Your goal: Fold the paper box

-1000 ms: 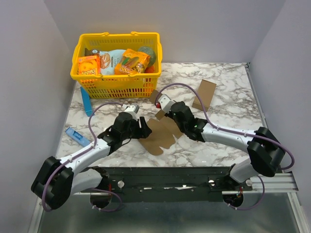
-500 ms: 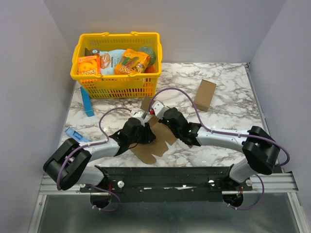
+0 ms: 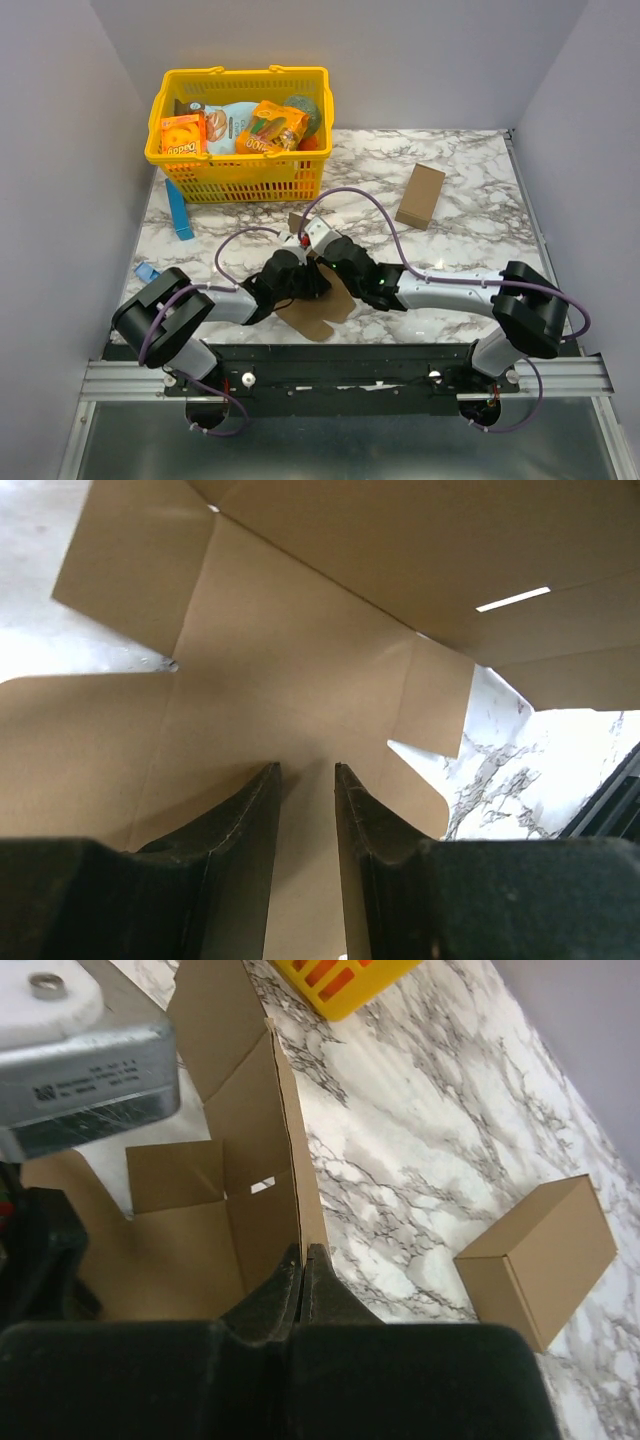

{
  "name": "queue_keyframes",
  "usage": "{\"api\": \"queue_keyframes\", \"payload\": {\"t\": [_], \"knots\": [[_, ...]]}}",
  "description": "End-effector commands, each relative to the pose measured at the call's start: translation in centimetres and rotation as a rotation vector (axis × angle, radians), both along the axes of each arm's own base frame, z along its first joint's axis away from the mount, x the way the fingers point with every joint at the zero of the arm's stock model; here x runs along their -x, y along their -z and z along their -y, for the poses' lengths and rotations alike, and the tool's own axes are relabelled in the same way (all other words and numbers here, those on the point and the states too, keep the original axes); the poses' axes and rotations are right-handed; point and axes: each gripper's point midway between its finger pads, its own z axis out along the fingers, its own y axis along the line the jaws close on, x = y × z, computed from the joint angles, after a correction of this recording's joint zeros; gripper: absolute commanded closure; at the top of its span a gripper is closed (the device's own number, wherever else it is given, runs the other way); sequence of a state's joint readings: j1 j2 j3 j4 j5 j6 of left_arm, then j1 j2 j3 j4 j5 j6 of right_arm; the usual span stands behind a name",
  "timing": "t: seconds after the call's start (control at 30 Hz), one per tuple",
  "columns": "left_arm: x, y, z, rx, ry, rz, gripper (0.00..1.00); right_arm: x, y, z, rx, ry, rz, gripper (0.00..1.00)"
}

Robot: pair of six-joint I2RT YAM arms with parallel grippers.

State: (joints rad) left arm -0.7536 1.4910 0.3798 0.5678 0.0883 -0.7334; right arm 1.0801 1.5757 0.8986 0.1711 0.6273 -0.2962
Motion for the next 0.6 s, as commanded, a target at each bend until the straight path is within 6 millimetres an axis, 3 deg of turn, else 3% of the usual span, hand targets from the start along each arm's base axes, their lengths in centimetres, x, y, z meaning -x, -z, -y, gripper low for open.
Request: {"api": "queue_keyframes", "payload": {"t": [0.0,0.13,0.3,0.4,0.57], "knots": [[1.2,2.8,-1.1,-0.061,-0.022,-0.057,0.62,2.5,3.8,-0.8,-0.041,-0.034,-0.157,0.99],[0.6,1.3,-0.8,-0.044,-0.024,-0.015,0.58,2.3,4.8,0.3,-0.005,0.013,-0.149,0.99],[0.1,-0.9,-1.3,-0.064,-0.028,0.047,0.37,1.6,4.2,1.4,0.047,0.057,-0.093,0.99],[-0.4,-2.4,-2.5,-0.091,-0.061,0.1,0.26,1.5,3.9,1.7,0.057,0.057,-0.08,0.99],[-0.2,-4.9,-4.9,-0.125,-0.11,0.155,0.19,1.5,3.7,1.8,0.077,0.042,-0.072,0.99]]}}
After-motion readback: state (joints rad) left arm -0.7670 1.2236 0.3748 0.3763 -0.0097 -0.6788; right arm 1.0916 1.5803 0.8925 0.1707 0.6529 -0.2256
